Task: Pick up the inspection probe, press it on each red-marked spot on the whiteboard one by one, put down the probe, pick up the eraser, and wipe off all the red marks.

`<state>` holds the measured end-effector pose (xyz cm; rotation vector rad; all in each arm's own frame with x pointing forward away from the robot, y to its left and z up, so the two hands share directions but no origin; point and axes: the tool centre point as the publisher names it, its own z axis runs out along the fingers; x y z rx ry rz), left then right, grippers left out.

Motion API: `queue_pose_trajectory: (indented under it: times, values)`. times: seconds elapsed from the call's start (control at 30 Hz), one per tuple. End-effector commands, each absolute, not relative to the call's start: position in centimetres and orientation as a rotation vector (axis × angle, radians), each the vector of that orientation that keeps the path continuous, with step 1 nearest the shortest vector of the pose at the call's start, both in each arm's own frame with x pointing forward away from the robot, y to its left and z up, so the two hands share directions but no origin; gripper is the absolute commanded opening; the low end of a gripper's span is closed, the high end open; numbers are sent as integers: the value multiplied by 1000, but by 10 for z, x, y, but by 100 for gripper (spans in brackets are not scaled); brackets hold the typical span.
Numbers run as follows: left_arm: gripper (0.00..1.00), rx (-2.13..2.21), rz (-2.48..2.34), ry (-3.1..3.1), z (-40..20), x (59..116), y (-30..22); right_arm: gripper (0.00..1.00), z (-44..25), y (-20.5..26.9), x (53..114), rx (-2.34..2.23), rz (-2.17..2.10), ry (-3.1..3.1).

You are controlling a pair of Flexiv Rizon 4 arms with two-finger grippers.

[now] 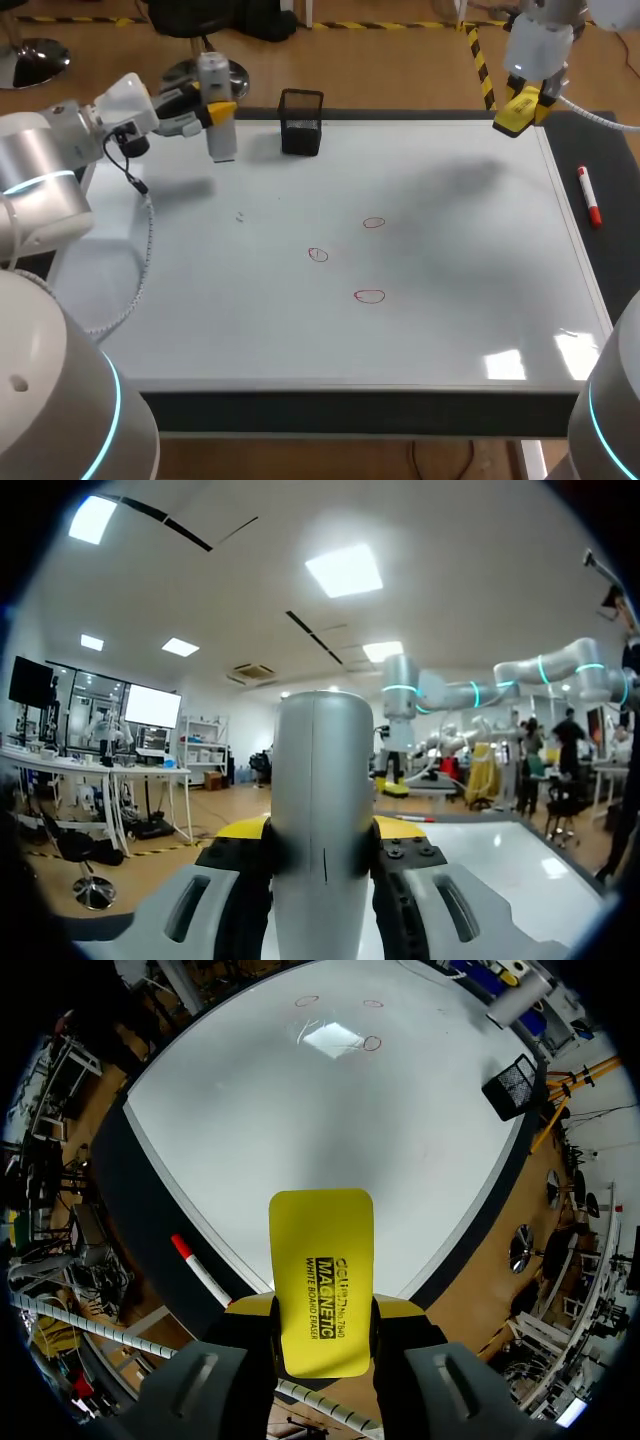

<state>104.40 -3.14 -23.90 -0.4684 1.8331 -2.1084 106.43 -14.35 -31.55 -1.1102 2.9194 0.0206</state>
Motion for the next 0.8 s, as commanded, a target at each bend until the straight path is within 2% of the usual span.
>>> queue_pose_trajectory:
  times: [0.03, 0.8]
  values:
    - [0, -476, -2100, 1832, -238, 1045, -31, 0, -314, -144, 1064, -1114, 16, 2921]
    - [0, -495, -2089, 1839, -237, 1046, -28, 0, -316, -140, 1059, -1149, -22, 2937]
